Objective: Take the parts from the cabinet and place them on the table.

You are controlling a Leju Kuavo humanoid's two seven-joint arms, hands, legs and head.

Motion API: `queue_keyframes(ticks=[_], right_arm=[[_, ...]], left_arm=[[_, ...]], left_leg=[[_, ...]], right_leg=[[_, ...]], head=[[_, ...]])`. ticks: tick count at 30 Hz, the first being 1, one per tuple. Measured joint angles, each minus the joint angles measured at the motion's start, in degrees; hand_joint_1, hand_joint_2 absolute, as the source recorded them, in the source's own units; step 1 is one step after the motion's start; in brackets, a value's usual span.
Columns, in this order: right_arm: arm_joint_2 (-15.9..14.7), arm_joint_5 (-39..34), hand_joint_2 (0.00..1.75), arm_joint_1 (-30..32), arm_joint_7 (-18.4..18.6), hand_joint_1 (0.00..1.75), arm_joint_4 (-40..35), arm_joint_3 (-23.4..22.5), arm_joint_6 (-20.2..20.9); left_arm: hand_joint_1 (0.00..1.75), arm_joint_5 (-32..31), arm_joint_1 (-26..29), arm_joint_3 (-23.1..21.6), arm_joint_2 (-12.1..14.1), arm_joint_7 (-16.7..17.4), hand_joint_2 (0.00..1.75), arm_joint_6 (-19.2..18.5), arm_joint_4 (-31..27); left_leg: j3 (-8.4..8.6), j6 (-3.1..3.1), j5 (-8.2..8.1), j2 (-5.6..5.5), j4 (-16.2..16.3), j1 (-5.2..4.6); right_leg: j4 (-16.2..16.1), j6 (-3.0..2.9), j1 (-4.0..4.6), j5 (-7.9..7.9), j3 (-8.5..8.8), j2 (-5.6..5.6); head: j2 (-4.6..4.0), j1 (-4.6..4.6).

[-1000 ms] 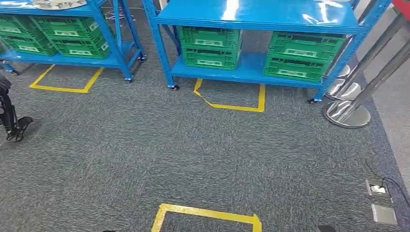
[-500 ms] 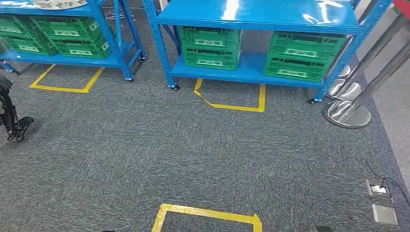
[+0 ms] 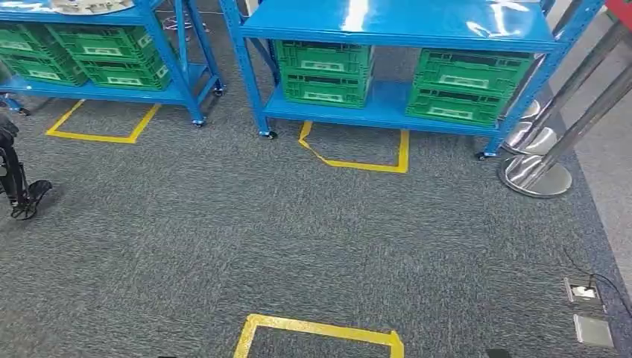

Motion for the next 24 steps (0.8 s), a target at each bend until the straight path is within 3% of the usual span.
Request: queue_keyframes(ticks=[24], right_arm=[[0.0, -0.24, 0.0, 0.0, -0.13, 0.0, 0.07, 0.65, 0.0]], left_arm=[[0.0, 0.0, 0.0, 0.0, 0.0, 0.0, 0.0, 0.0, 0.0]], left_leg=[[-0.01, 0.0, 0.0, 0.0, 0.0, 0.0]], right_leg=[[0.0, 0.0, 0.0, 0.0, -0.01, 0.0]], head=[[0.0, 0.0]])
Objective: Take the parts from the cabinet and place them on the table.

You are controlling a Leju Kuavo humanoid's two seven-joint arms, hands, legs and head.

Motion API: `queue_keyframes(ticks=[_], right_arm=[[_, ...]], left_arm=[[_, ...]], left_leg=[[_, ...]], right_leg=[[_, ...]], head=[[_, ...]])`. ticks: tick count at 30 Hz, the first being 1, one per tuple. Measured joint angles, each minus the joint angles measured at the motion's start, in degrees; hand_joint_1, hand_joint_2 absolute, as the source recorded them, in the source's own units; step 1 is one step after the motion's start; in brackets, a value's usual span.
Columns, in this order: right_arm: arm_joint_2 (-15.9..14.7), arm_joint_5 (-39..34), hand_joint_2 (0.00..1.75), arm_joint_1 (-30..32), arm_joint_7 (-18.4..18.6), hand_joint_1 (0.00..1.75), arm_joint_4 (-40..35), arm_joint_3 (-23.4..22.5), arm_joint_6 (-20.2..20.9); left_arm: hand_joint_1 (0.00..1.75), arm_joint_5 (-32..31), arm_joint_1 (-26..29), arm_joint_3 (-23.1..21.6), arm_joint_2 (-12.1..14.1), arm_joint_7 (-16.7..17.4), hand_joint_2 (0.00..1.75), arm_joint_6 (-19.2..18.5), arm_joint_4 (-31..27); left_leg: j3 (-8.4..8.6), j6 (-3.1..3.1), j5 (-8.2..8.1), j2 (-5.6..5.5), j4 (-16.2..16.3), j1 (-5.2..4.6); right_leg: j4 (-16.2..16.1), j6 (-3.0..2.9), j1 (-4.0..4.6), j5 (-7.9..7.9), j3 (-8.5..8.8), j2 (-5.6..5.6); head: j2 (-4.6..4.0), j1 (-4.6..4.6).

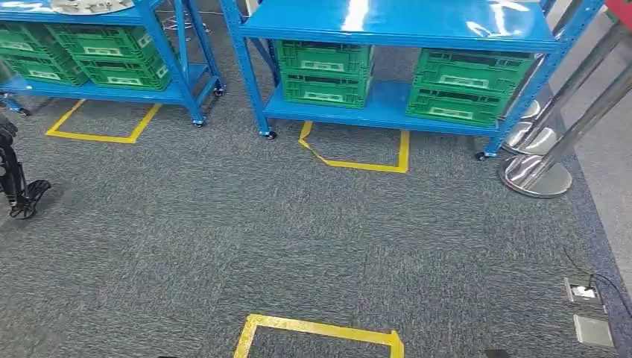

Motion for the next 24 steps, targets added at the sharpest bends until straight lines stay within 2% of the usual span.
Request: queue_keyframes(ticks=[7, 12, 16, 18, 19, 20, 21, 23, 24], right_arm=[[0.07, -0.02, 0.0, 0.0, 0.0, 0.0, 0.15, 0.05, 0.0], [0.22, -0.02, 0.0, 0.0, 0.0, 0.0, 0.33, 0.07, 0.0], [0.39, -0.02, 0.0, 0.0, 0.0, 0.0, 0.33, 0.07, 0.0], [0.46, -0.02, 0.0, -0.03, 0.0, 0.0, 0.33, 0.07, 0.0], [0.46, -0.02, 0.0, -0.04, -0.02, 0.0, 0.33, 0.05, 0.0], [0.46, -0.02, 0.0, 0.02, -0.02, 0.0, 0.35, 0.07, 0.0], [0.46, -0.02, 0.0, 0.02, -0.02, 0.0, 0.35, 0.07, 0.0], [0.46, -0.02, 0.0, 0.14, -0.02, 0.0, 0.42, 0.07, 0.0], [0.46, -0.04, 0.0, 0.3, -0.02, 0.0, 0.44, 0.07, 0.0]], left_arm=[[0.0, 0.0, 0.01, 0.0, -0.02, 0.0, 0.0, 0.0, 0.0], [0.0, 0.0, 0.01, 0.0, 0.02, 0.0, 0.0, 0.0, 0.0], [0.0, 0.0, 0.02, 0.0, 0.09, 0.0, 0.0, 0.0, 0.0], [0.0, 0.0, 0.01, 0.0, 0.11, 0.0, 0.0, 0.0, 0.0], [0.0, 0.0, 0.0, 0.0, 0.09, 0.0, 0.0, 0.0, 0.0], [0.0, 0.0, 0.02, 0.0, 0.02, 0.0, 0.0, 0.0, 0.0], [0.0, 0.0, 0.01, 0.0, 0.02, 0.0, 0.0, 0.0, 0.0], [0.0, 0.0, 0.01, 0.0, 0.02, 0.0, 0.0, 0.0, 0.0], [0.0, 0.0, 0.02, 0.0, 0.02, 0.0, 0.0, 0.0, 0.0]], left_leg=[[-0.01, 0.0, 0.0, 0.0, 0.0, 0.0], [-0.1, 0.43, -0.3, -0.02, 0.44, -0.13], [-0.33, 0.93, -0.63, -0.02, 0.89, -0.24], [-0.34, 1.38, -0.66, -0.05, 0.52, -0.3], [0.47, 1.81, -0.12, -0.06, -0.73, 0.62], [0.95, 1.92, -0.07, -0.03, -1.23, 0.53], [1.04, 2.05, -0.13, 0.0, -1.25, 0.57], [1.18, 2.29, -0.37, 0.06, -1.25, 0.48], [1.28, 2.24, -0.54, 0.0, -1.24, 0.47]], right_leg=[[0.0, 0.0, 0.0, 0.0, -0.01, 0.0], [-0.03, 0.15, -0.34, 0.03, 0.06, -0.04], [-0.08, 0.54, -0.42, 0.0, 0.15, -0.15], [-0.57, 1.02, -0.44, 0.1, 0.47, -0.33], [-0.39, 1.29, -0.3, -0.22, 0.4, -0.18], [1.26, 1.36, -0.34, -1.31, -0.27, 0.26], [5.09, 1.36, -0.41, -3.44, -1.99, 0.49], [14.86, 1.67, -0.51, -7.29, -6.85, 0.66], [18.09, 1.88, -0.59, -7.96, -8.64, 0.68]], head=[[0.0, 0.0], [0.0, -0.24], [0.0, -0.39], [0.0, -0.5], [0.0, -0.48], [0.0, -0.11], [0.0, 0.24], [0.0, 1.2], [0.0, 1.25]])
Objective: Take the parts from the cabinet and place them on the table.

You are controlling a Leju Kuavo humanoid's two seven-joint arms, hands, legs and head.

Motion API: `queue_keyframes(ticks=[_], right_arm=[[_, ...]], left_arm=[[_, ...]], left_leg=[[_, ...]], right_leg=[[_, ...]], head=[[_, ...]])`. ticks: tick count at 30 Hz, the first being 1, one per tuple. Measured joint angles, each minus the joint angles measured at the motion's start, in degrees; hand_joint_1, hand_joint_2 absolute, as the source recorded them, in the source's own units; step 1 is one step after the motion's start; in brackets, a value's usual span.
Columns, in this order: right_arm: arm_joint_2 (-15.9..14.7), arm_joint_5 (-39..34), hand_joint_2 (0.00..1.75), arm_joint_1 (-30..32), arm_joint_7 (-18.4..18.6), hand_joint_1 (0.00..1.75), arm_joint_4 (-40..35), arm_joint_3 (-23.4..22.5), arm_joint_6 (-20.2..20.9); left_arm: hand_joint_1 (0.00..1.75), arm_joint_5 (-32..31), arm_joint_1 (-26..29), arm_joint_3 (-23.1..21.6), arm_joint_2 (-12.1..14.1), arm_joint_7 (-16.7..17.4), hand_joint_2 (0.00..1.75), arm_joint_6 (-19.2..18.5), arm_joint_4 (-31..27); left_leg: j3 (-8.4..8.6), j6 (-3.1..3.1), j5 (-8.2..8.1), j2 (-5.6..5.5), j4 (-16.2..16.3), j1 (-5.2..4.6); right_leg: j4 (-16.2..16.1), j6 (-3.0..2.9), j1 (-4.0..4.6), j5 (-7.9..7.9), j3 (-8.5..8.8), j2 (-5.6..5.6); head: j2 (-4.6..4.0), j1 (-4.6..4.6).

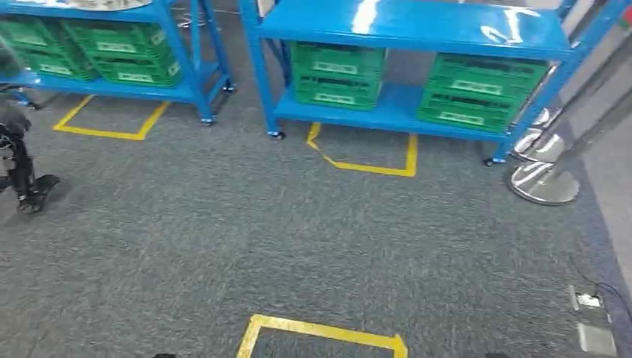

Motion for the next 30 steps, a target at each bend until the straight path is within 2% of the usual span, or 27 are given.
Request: queue_keyframes(ticks=[1, 2, 4, 5, 6, 7, 8, 9, 10, 11, 12, 14, 15, 16, 17, 18, 19, 20, 21, 22, 23, 24, 25, 26, 27, 28, 30], right_arm=[[0.0, -0.02, 0.0, 0.07, 0.02, 0.0, 0.04, 0.0, 0.0], [0.0, -0.02, 0.0, 0.17, 0.02, 0.0, 0.11, 0.0, -0.02], [0.0, -0.02, 0.0, 0.14, 0.0, 0.0, 0.2, 0.0, -0.02], [0.02, -0.02, 0.0, 0.17, 0.0, 0.0, 0.22, 0.0, -0.02], [0.17, -0.04, 0.0, 0.15, 0.0, 0.0, 0.33, 0.02, -0.02], [0.18, -0.04, 0.0, -0.07, -0.02, 0.0, 0.35, 0.02, -0.02], [0.17, -0.04, 0.0, 0.02, -0.02, 0.0, 0.35, 0.02, -0.02], [0.2, -0.04, 0.0, 0.08, 0.0, 0.0, 0.39, 0.04, -0.02], [0.2, -0.04, 0.0, 0.0, 0.0, 0.0, 0.39, 0.06, -0.02], [0.2, -0.07, 0.0, 0.23, -0.02, 0.0, 0.42, 0.07, -0.02], [0.2, -0.07, 0.0, 0.16, -0.04, 0.0, 0.44, 0.07, -0.02], [0.2, -0.07, 0.0, -0.22, -0.04, 0.0, 0.44, 0.09, -0.02], [0.2, -0.07, 0.0, -0.25, -0.07, 0.0, 0.44, 0.09, -0.02], [0.2, -0.07, 0.0, -0.25, -0.04, 0.0, 0.44, 0.09, -0.02], [0.2, -0.07, 0.0, -0.2, -0.02, 0.0, 0.44, 0.09, -0.02], [0.2, -0.07, 0.0, -0.19, 0.0, 0.0, 0.44, 0.09, -0.02], [0.2, -0.07, 0.0, -0.24, -0.02, 0.0, 0.44, 0.11, -0.02], [0.22, -0.07, 0.0, -0.23, -0.04, 0.0, 0.44, 0.11, 0.0], [0.46, -0.07, 0.0, -0.27, -0.06, 0.0, 0.42, 0.15, 0.02], [0.46, -0.07, 0.0, -0.3, -0.04, 0.0, 0.42, 0.15, 0.07], [0.46, -0.07, 0.0, -0.23, -0.02, 0.0, 0.42, 0.17, 0.09], [0.46, -0.09, 0.0, -0.09, 0.0, 0.0, 0.42, 0.2, 0.09], [0.48, -0.2, 0.0, -0.11, 0.02, 0.0, 0.42, 0.24, 0.09], [0.48, -0.28, 0.0, -0.12, 0.02, 0.0, 0.42, 0.28, 0.07], [0.48, -0.33, 0.0, -0.24, 0.02, 0.0, 0.42, 0.31, 0.07], [0.48, -0.35, 0.0, -0.3, 0.02, 0.0, 0.44, 0.31, 0.04], [0.46, -0.46, 0.0, -0.37, 0.02, 0.0, 0.42, 0.31, 0.0]], left_arm=[[0.0, 0.0, 0.05, 0.0, 0.0, 0.0, 0.0, 0.0, 0.0], [0.0, -0.02, 0.15, 0.0, 0.0, 0.0, 0.0, -0.02, 0.0], [0.0, -0.04, 0.3, 0.0, -0.02, 0.0, 0.0, -0.09, 0.0], [0.0, -0.11, 0.39, 0.0, 0.02, 0.0, 0.0, -0.11, 0.0], [0.0, -0.15, 0.25, 0.0, 0.18, 0.0, 0.0, -0.11, 0.02], [0.0, -0.15, 0.23, 0.0, 0.24, 0.0, 0.0, -0.11, 0.02], [0.0, -0.15, 0.08, 0.0, 0.24, 0.0, 0.0, -0.11, 0.02], [0.0, -0.15, -0.05, 0.0, 0.15, 0.0, 0.0, -0.11, 0.02], [0.0, -0.15, -0.17, 0.0, 0.09, 0.0, 0.0, -0.11, 0.0], [0.0, -0.17, -0.15, 0.0, 0.0, 0.0, 0.0, -0.11, 0.0], [0.0, -0.17, -0.2, 0.0, -0.04, 0.0, 0.0, -0.11, 0.0], [0.0, -0.17, -0.05, 0.0, -0.04, 0.0, 0.0, -0.11, 0.0], [0.0, -0.17, 0.07, 0.0, 0.0, 0.0, 0.0, -0.11, 0.0], [0.0, -0.17, 0.18, 0.0, 0.0, 0.0, 0.0, -0.11, 0.0], [0.0, -0.15, 0.34, 0.0, 0.0, 0.04, 0.0, -0.11, 0.0], [0.0, -0.17, 0.46, 0.0, 0.02, 0.04, 0.0, -0.11, 0.0], [0.0, -0.18, 0.5, 0.0, 0.09, 0.04, 0.0, -0.11, 0.0], [0.0, -0.17, 0.49, 0.0, 0.19, 0.04, 0.0, -0.11, 0.02], [0.0, -0.17, 0.4, 0.0, 0.4, 0.04, 0.0, -0.11, 0.02], [0.0, -0.17, 0.25, 0.0, 0.41, 0.04, 0.0, -0.11, 0.02], [0.0, -0.2, 0.21, 0.0, 0.42, 0.04, 0.0, -0.07, 0.02], [0.0, -0.2, 0.19, 0.0, 0.42, 0.04, 0.0, -0.09, 0.02], [0.0, -0.2, 0.23, 0.0, 0.42, 0.04, 0.0, -0.09, 0.02], [0.0, -0.2, 0.42, 0.0, 0.39, 0.04, 0.0, -0.09, 0.02], [0.0, -0.2, 0.44, -0.02, 0.39, 0.07, 0.0, -0.09, 0.02], [0.0, -0.22, 0.4, 0.0, 0.39, 0.07, 0.0, -0.09, 0.02], [0.0, -0.35, 0.35, -0.02, 0.37, 0.07, 0.0, -0.11, 0.02]], left_leg=[[0.36, -0.16, -0.22, -0.12, 0.01, 0.04], [0.73, -0.4, -0.54, -0.22, 0.05, 0.16], [1.98, -1.26, -1.37, -0.29, 0.29, 0.58], [2.27, -1.79, -1.9, -0.26, 0.46, 0.6], [2.18, -2.36, -2.34, -0.3, 1.23, 0.28], [1.9, -2.64, -2.31, -0.29, 1.29, 0.12], [1.97, -2.85, -2.43, -0.16, 1.5, 0.22], [2.13, -2.99, -2.43, 0.0, 1.17, 0.36], [2.47, -3.51, -2.89, 0.13, 1.31, 0.6], [2.28, -3.74, -3.87, -1.15, 2.65, 0.69], [0.12, -3.62, -5.48, -2.36, 6.37, 0.68], [-6.51, -3.35, -8.82, -2.91, 16.79, 0.42], [-9.44, -3.15, -9.53, -3.07, 20.83, 0.3], [-11.22, -2.83, -8.76, -3.18, 22.32, 0.14], [-11.45, -2.31, -6.22, -3.26, 20.67, -0.15], [-10.35, -1.72, -2.77, -3.33, 16.47, -0.5], [-8.47, -1.02, 0.9, -3.49, 10.83, -0.94], [-7.09, -0.29, 2.92, -3.8, 6.09, -1.46], [-6.27, 0.16, 1.64, -4.09, 5.66, -1.71], [-5.75, -0.01, 1.31, -4.03, 4.24, -1.96], [-5.54, 0.14, 1.16, -4.04, 4.07, -2.14], [-5.17, 0.49, 1.03, -3.89, 3.19, -2.04], [-4.1, 0.66, 1.13, -3.97, 2.58, -1.74], [-2.97, 0.67, 1.2, -3.83, 1.69, -1.47], [-2.21, 1.01, 0.99, -3.74, 1.38, -1.43], [-1.86, 1.21, 0.73, -3.66, 1.36, -1.41], [-1.07, 1.17, -0.11, -3.58, 1.36, -1.41]], right_leg=[[0.31, 0.22, -0.22, 1.03, -0.46, 0.0], [-2.32, 0.45, -0.46, 3.34, 0.53, -0.02], [-12.71, 0.83, -0.97, 9.33, 5.18, -0.31], [-15.48, 1.12, -1.06, 9.21, 6.71, -0.68], [-16.7, 0.75, -0.42, 8.33, 7.29, -0.73], [-16.27, -0.52, -0.47, 7.74, 7.71, -0.72], [-16.29, -0.79, -0.31, 7.59, 7.49, -0.5], [-16.08, -1.33, -0.01, 7.25, 7.34, -0.33], [-16.25, -1.85, -0.13, 7.13, 7.81, -0.06], [-16.47, -2.25, -0.2, 6.96, 8.32, 0.09], [-16.48, -2.56, -0.14, 6.76, 8.51, 0.14], [-16.48, -3.16, 0.17, 6.37, 8.64, 0.49], [-16.48, -3.42, 0.43, 6.11, 8.84, 0.76], [-16.49, -3.6, 0.65, 5.83, 9.23, 1.01], [-16.49, -3.67, 0.81, 5.43, 9.8, 1.35], [-16.51, -3.68, 0.87, 5.02, 10.41, 1.71], [-16.56, -3.64, 0.9, 4.61, 11.03, 1.96], [-16.69, -3.55, 0.83, 4.24, 10.77, 2.14], [-16.77, -3.23, 1.01, 3.85, 10.74, 2.2], [-16.92, -2.9, 0.73, 3.69, 10.73, 2.52], [-17.68, -2.5, 0.57, 3.71, 11.15, 2.47], [-16.95, -2.09, 0.65, 4.62, 12.47, 2.35], [-17.49, -1.8, 0.83, 4.45, 13.07, 2.32], [-16.86, -1.68, 0.67, 3.52, 12.65, 1.85], [-14.3, -1.41, 0.77, 2.42, 11.87, 1.3], [-10.25, -1.09, 0.75, 1.07, 9.67, 1.08], [-1.65, -0.68, 0.72, -2.33, 4.2, 1.01]], head=[[0.0, 0.24], [0.0, 0.44], [0.0, 0.92], [0.0, 1.22], [0.0, 1.91], [0.0, 1.79], [0.0, 0.8], [0.0, 0.61], [0.0, 0.55], [0.0, 0.18], [0.0, -0.31], [0.0, -1.2], [0.0, -1.62], [0.0, -1.84], [0.0, -1.95], [0.0, -2.12], [0.0, -2.25], [0.0, -2.4], [0.0, -2.27], [0.0, -2.43], [0.0, -2.6], [0.0, -2.53], [0.0, -2.56], [0.0, -2.53], [0.0, -2.29], [0.0, -1.9], [0.0, -1.31]])
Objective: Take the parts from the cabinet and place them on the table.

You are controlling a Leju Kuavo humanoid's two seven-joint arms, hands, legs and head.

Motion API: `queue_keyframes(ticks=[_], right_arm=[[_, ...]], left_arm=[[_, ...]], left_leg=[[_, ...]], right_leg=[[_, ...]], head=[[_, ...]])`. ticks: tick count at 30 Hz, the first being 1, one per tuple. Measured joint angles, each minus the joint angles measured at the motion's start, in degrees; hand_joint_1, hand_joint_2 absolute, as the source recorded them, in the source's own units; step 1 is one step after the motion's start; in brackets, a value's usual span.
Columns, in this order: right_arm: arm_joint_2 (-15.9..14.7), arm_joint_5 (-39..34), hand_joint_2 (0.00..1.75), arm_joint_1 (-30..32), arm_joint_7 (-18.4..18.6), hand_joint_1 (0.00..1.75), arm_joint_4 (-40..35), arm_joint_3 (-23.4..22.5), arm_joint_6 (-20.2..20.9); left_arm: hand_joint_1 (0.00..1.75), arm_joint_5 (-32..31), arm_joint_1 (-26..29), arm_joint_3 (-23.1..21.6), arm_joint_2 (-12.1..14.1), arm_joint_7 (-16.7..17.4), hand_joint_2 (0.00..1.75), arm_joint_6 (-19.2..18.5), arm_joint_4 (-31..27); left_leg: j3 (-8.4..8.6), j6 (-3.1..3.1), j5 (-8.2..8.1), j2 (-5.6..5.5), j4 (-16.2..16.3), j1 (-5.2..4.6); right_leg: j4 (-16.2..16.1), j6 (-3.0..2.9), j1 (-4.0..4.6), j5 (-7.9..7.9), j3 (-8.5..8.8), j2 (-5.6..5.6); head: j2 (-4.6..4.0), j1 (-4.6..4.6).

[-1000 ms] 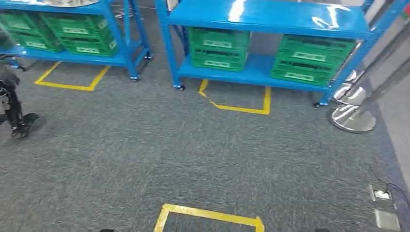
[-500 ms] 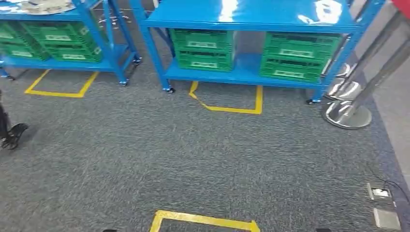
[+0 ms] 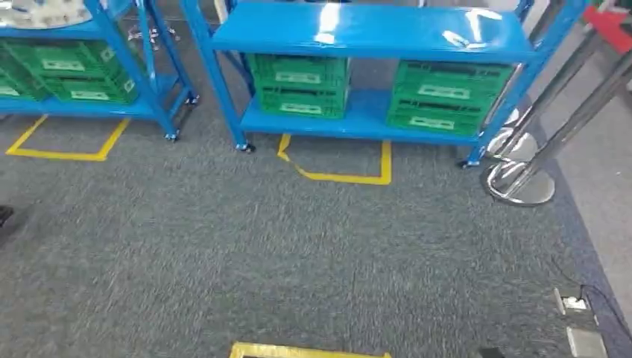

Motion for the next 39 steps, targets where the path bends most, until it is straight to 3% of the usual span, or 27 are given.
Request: queue_keyframes(ticks=[1, 2, 3, 5, 7, 8, 10, 11, 13, 15, 16, 17, 18, 20, 21, 22, 23, 25, 27, 28, 31, 32, 33, 36, 37, 38, 39], right_arm=[[0.0, 0.0, 0.0, 0.09, 0.04, 0.0, 0.02, 0.0, 0.0], [0.0, 0.0, 0.0, 0.19, 0.09, 0.0, 0.02, 0.02, 0.02], [0.0, -0.04, 0.0, 0.41, 0.18, 0.0, 0.02, 0.04, 0.02], [0.0, -0.18, 0.0, 0.44, 0.15, 0.0, 0.04, 0.04, 0.02], [0.0, -0.35, 0.0, 0.34, 0.15, 0.0, 0.22, 0.04, 0.22], [0.0, -0.37, 0.0, 0.31, 0.13, 0.0, 0.22, 0.04, 0.26], [0.0, -0.39, 0.0, 0.28, 0.15, 0.0, 0.26, 0.07, 0.63], [0.0, -0.46, 0.0, 0.37, 0.15, 0.0, 0.26, 0.07, 0.83], [0.0, -0.61, 0.0, 0.23, 0.02, 0.0, 0.26, 0.04, 1.2], [0.0, -0.61, 0.0, 0.18, -0.09, 0.0, 0.26, 0.07, 1.29], [0.0, -0.61, 0.0, 0.21, -0.15, 0.0, 0.26, 0.04, 1.29], [0.0, -0.61, 0.0, 0.26, -0.15, 0.0, 0.28, 0.07, 1.29], [0.0, -0.61, 0.0, 0.25, -0.15, 0.0, 0.28, 0.07, 1.29], [0.0, -0.61, 0.0, 0.21, -0.17, 0.0, 0.28, 0.04, 1.29], [0.0, -0.63, 0.0, 0.21, -0.2, 0.0, 0.28, 0.07, 1.29], [0.0, -0.68, 0.0, 0.19, -0.2, 0.0, 0.28, 0.07, 1.29], [0.0, -0.77, 0.0, 0.05, -0.2, 0.0, 0.28, 0.07, 1.31], [0.02, -0.85, 0.0, 0.14, -0.3, 0.0, 0.28, 0.09, 1.29], [0.0, -0.98, 0.0, 0.08, -0.37, 0.0, 0.31, 0.09, 1.27], [0.02, -1.01, 0.0, -0.02, -0.37, 0.0, 0.31, 0.09, 1.27], [0.02, -1.05, 0.0, 0.07, -0.37, 0.0, 0.31, 0.11, 1.27], [0.02, -1.16, 0.0, 0.15, -0.39, 0.0, 0.33, 0.11, 1.27], [0.02, -1.2, 0.0, 0.18, -0.39, 0.0, 0.33, 0.11, 1.25], [0.0, -1.35, 0.0, 0.37, -0.37, 0.0, 0.37, 0.11, 1.16], [0.02, -1.35, 0.0, 0.39, -0.37, 0.0, 0.48, 0.11, 1.18], [0.02, -1.35, 0.0, 0.2, -0.41, 0.0, 0.44, 0.11, 1.18], [0.02, -1.35, 0.0, 0.24, -0.42, 0.0, 0.42, 0.13, 1.18]], left_arm=[[0.0, 0.02, 0.04, 0.0, 0.0, 0.0, 0.0, -0.07, 0.0], [0.0, 0.0, 0.1, 0.0, -0.07, 0.0, 0.0, -0.11, 0.0], [0.0, 0.02, 0.14, 0.0, -0.11, 0.02, 0.0, -0.15, 0.0], [0.0, 0.02, 0.35, 0.0, -0.2, 0.02, 0.0, -0.15, 0.0], [0.0, 0.02, 0.15, 0.0, -0.2, 0.02, 0.0, -0.15, 0.0], [0.0, 0.0, 0.11, 0.0, -0.2, 0.02, 0.0, -0.17, 0.0], [0.0, 0.02, -0.1, 0.0, -0.28, 0.02, 0.0, -0.17, 0.0], [0.0, 0.02, -0.25, 0.0, -0.28, 0.04, 0.0, -0.17, 0.0], [0.0, 0.02, -0.32, 0.0, -0.39, 0.02, 0.0, -0.17, 0.0], [0.0, 0.02, -0.25, 0.0, -0.42, 0.02, 0.0, -0.17, 0.0], [0.0, 0.02, -0.2, 0.0, -0.42, 0.02, 0.0, -0.17, 0.0], [0.0, 0.02, -0.15, 0.0, -0.42, 0.02, 0.0, -0.17, 0.0], [0.0, 0.02, -0.03, 0.0, -0.39, 0.09, 0.0, -0.17, 0.0], [0.0, 0.02, 0.02, 0.0, -0.28, 0.09, 0.0, -0.17, 0.0], [0.0, 0.02, 0.0, 0.0, -0.2, 0.09, 0.0, -0.17, 0.0], [0.0, 0.02, -0.12, 0.0, -0.22, 0.09, 0.0, -0.17, 0.0], [0.0, 0.02, -0.31, 0.0, -0.24, 0.09, 0.0, -0.17, 0.0], [0.0, 0.02, -0.1, 0.0, -0.24, 0.09, 0.0, -0.17, 0.0], [0.0, 0.02, 0.11, 0.0, -0.31, 0.11, 0.0, -0.17, 0.0], [0.0, 0.02, 0.06, 0.0, -0.28, 0.11, 0.0, -0.17, 0.0], [0.0, 0.02, -0.03, 0.0, -0.28, 0.11, 0.0, -0.18, 0.0], [0.0, 0.0, 0.03, 0.0, -0.28, 0.11, 0.0, -0.18, 0.0], [0.0, 0.0, 0.09, 0.0, -0.28, 0.11, 0.0, -0.17, 0.0], [0.0, -0.07, 0.29, 0.0, -0.35, 0.11, 0.0, -0.24, 0.0], [0.0, -0.13, 0.22, -0.02, -0.37, 0.11, 0.0, -0.24, 0.0], [0.0, -0.15, 0.1, -0.02, -0.39, 0.11, 0.0, -0.24, 0.0], [0.0, -0.17, 0.02, -0.02, -0.41, 0.11, 0.0, -0.24, 0.0]], left_leg=[[0.61, -0.06, -0.46, -0.01, 0.0, 0.04], [1.3, -0.13, -0.92, -0.02, 0.0, 0.09], [2.04, -0.27, -1.44, -0.06, 0.01, 0.13], [3.73, -0.84, -2.7, 0.05, 0.01, 0.25], [3.77, -1.58, -3.24, 0.17, 0.28, 0.25], [3.73, -1.94, -3.52, 0.26, 0.34, 0.23], [4.36, -2.37, -3.59, 0.3, 0.6, 0.21], [3.43, -2.6, -3.53, 0.24, 2.45, 0.36], [-1.51, -3.13, -4.72, 0.11, 10.49, 0.51], [-7.23, -3.59, -8.64, 0.11, 18.25, 0.63], [-9.19, -3.68, -9.24, 0.12, 20.09, 0.67], [-9.97, -3.64, -8.06, 0.12, 19.4, 0.73], [-9.36, -3.55, -5.34, 0.12, 16.26, 0.79], [-5.75, -3.03, 1.3, 0.12, 6.21, 0.81], [-4.63, -2.66, 2.41, 0.12, 2.79, 0.75], [-5.11, -2.6, -1.55, 0.25, 3.51, 0.26], [-4.94, -2.12, -1.55, 0.15, 3.25, 0.22], [-4.27, -1.23, 0.56, -0.06, 2.25, 0.44], [-2.76, -0.73, 1.04, 0.27, 1.95, 0.73], [-2.51, -0.55, 0.84, 0.27, 1.95, 0.72], [-2.1, -0.27, 0.16, 0.28, 1.96, 0.64], [-1.74, -0.3, -0.14, 0.25, 1.96, 0.63], [-1.19, -0.35, -0.5, 0.21, 1.97, 0.63], [0.31, -0.91, -1.6, 0.22, 1.96, 0.65], [0.66, -1.27, -1.84, 0.23, 2.1, 0.43], [0.52, -1.7, -2.12, 0.26, 2.08, 0.41], [1.0, -2.03, -2.18, 0.29, 2.25, 0.43]], right_leg=[[1.69, 0.06, -0.07, -0.13, -1.68, -0.08], [0.67, 0.16, -0.18, 1.36, -2.0, -0.14], [-2.51, 0.23, -0.34, 4.11, -1.37, -0.19], [-13.06, 0.1, -0.53, 11.72, 1.55, -0.48], [-14.56, -0.61, 0.25, 9.16, 1.52, -0.98], [-14.31, -1.42, 0.13, 10.86, 2.06, -0.9], [-14.45, -2.13, 0.2, 10.55, 2.46, -0.67], [-15.07, -2.32, -0.03, 10.56, 3.2, -0.58], [-15.31, -2.78, -0.03, 10.27, 3.62, -0.57], [-15.31, -3.24, 0.05, 9.73, 3.97, -0.49], [-15.31, -3.27, 0.06, 9.45, 4.27, -0.38], [-15.31, -3.26, 0.06, 9.07, 4.74, -0.26], [-15.32, -3.22, 0.05, 8.71, 5.22, -0.12], [-15.38, -2.97, 0.04, 7.98, 6.33, 0.07], [-15.46, -2.68, 0.02, 7.66, 5.96, 0.08], [-15.53, -2.27, 0.18, 7.36, 6.62, 0.29], [-15.67, -1.82, 0.1, 7.09, 6.05, 0.18], [-14.61, -1.08, 0.37, 7.85, 7.32, 0.13], [-13.11, -0.54, 0.08, 5.91, 6.98, -0.21], [-10.12, -0.21, 0.1, 4.21, 5.57, -0.31], [1.95, 0.01, 0.07, -0.9, -1.64, -0.32], [2.5, 0.1, 0.05, -0.55, -2.56, -0.32], [0.12, 0.15, 0.05, 1.68, -2.09, -0.34], [-13.54, -0.25, 0.06, 10.62, 2.45, -0.44], [-13.86, -0.61, 0.35, 7.7, 2.29, -0.68], [-13.77, -1.29, 0.58, 6.33, 2.63, -0.92], [-14.14, -1.71, 0.51, 8.82, 2.78, -0.9]], head=[[0.0, 0.2], [0.0, 0.57], [0.0, 0.72], [0.0, 1.38], [0.0, 1.83], [0.0, 1.95], [0.0, 1.22], [0.0, 1.18], [0.0, 0.39], [0.0, -0.11], [0.0, -0.24], [0.0, -0.48], [0.0, -0.7], [0.0, -1.23], [0.0, -1.4], [0.0, -1.44], [0.0, -1.51], [0.0, -1.23], [0.0, -0.72], [0.0, -0.38], [0.0, 0.7], [0.0, 0.94], [0.0, 1.16], [0.0, 2.12], [0.0, 2.27], [0.0, 2.49], [0.0, 2.21]])
